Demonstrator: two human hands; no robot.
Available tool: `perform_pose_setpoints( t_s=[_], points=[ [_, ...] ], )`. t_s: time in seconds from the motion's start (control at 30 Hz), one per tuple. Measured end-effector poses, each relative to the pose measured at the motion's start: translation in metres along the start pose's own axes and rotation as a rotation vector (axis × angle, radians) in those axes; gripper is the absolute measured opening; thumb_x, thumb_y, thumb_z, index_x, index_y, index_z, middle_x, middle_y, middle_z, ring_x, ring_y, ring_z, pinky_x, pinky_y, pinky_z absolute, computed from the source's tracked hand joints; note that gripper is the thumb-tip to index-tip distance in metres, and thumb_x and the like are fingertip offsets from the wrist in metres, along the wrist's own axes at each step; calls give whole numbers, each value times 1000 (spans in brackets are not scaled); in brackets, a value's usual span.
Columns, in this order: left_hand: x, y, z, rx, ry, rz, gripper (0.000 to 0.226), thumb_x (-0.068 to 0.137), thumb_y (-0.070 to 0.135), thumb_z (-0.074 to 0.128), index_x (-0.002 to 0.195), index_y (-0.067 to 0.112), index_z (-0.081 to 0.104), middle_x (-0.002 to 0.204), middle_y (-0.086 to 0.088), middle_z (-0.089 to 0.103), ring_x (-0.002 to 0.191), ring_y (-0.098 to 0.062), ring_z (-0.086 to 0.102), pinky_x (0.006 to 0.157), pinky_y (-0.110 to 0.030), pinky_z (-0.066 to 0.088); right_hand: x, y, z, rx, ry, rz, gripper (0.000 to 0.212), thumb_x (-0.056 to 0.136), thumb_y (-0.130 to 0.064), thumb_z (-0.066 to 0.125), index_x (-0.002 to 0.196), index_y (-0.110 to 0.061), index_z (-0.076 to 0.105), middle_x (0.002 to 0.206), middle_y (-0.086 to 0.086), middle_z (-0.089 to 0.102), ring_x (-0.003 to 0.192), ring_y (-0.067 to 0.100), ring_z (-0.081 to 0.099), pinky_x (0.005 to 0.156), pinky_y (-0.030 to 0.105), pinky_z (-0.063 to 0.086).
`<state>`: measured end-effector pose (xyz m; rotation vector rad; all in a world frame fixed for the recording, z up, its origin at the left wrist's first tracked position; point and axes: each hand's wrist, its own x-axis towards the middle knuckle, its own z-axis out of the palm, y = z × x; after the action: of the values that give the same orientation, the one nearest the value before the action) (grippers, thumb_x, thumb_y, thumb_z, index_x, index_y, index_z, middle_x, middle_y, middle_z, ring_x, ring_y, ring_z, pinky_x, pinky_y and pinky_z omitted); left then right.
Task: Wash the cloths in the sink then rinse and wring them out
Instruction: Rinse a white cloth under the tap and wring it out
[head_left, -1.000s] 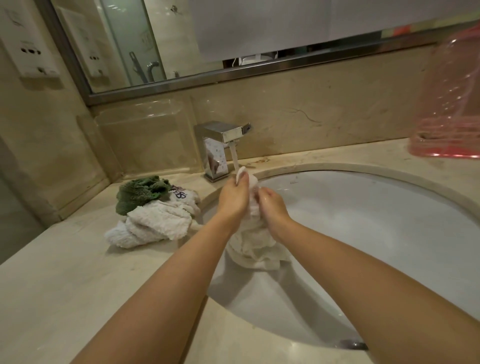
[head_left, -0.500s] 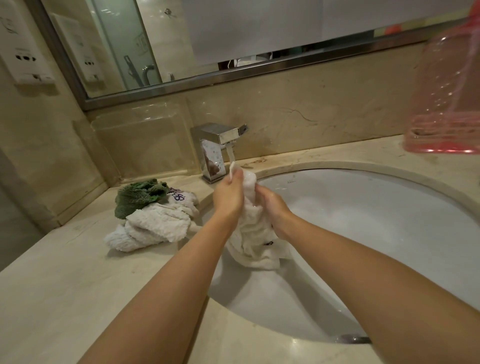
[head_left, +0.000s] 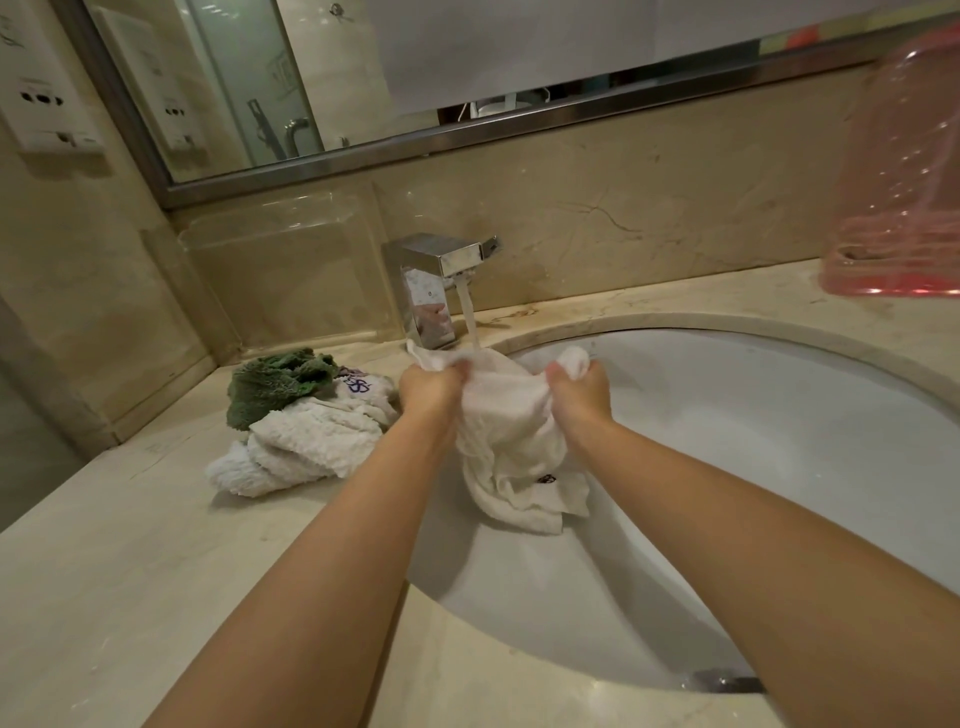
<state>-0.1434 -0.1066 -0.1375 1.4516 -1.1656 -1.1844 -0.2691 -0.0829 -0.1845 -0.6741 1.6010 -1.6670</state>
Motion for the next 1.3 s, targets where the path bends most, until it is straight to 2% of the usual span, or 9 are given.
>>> perform_pose_setpoints(
  t_s=[0.13, 0.3, 0.43, 0.53, 0.67, 0.87, 0.93, 1.13, 1.3],
  points=[
    [5, 1, -3, -124, 95, 58, 41, 93, 25, 63, 127, 2, 54, 120, -12, 62, 110, -29, 60, 94, -34, 48, -1, 4, 3, -167, -86, 77, 49, 103, -34, 38, 143, -6, 36, 139, 13, 48, 124, 31, 48, 96, 35, 39],
    [6, 2, -3, -144, 54, 2, 49, 97, 35, 54, 132, 1, 51, 127, -14, 59, 118, -30, 56, 104, -40, 44, -9, -1, 4, -102, -198, 42, 45, 102, -35, 43, 137, -7, 46, 130, 10, 55, 117, 28, 53, 91, 32, 42],
    [4, 2, -3, -188, -77, -104, 44, 96, 32, 44, 130, 4, 50, 128, -16, 57, 119, -31, 54, 106, -44, 41, -13, -1, 7, 7, -219, -17, 24, 102, -33, 44, 112, -15, 55, 110, 6, 60, 107, 25, 58, 94, 35, 46],
    [2, 2, -2, -70, -165, -131, 39, 88, 38, 45, 115, 11, 56, 118, -16, 62, 111, -33, 59, 102, -47, 44, -13, -1, 7, 41, -221, -40, 21, 102, -32, 44, 107, -15, 57, 106, 5, 62, 100, 22, 59, 87, 31, 46],
    [4, -2, -2, 124, -296, -185, 57, 68, 41, 81, 111, 10, 61, 107, -11, 69, 95, -28, 68, 89, -42, 53, -14, -2, 7, 40, -230, -56, 22, 102, -32, 45, 105, -14, 58, 105, 8, 65, 99, 23, 62, 87, 33, 49],
    [4, -11, 5, 439, -226, -90, 35, 96, 30, 57, 120, 4, 53, 110, -7, 60, 105, -23, 59, 89, -31, 46, -16, 0, 8, 19, -240, -70, 22, 102, -28, 45, 113, -13, 57, 106, 5, 61, 97, 20, 58, 84, 29, 46],
    [7, -12, 5, 372, -185, -35, 32, 98, 28, 54, 119, 5, 56, 100, -9, 62, 93, -23, 61, 79, -31, 48, -15, 1, 10, -16, -223, -77, 29, 102, -29, 45, 119, -10, 58, 109, 5, 62, 102, 21, 58, 89, 30, 47],
    [24, -6, 2, -243, -26, -20, 34, 99, 26, 50, 119, 0, 56, 91, -10, 65, 94, -27, 63, 87, -35, 52, -14, 2, 3, -185, -331, -63, 27, 95, -41, 57, 103, -16, 61, 103, 2, 64, 96, 18, 60, 84, 28, 45],
    [29, -5, -6, -390, -29, -113, 53, 81, 34, 68, 123, 3, 58, 111, -13, 68, 99, -26, 67, 94, -39, 52, -8, 7, -3, -382, -487, 14, 38, 92, -31, 62, 122, -9, 57, 119, 5, 59, 105, 20, 53, 86, 30, 40]
  ],
)
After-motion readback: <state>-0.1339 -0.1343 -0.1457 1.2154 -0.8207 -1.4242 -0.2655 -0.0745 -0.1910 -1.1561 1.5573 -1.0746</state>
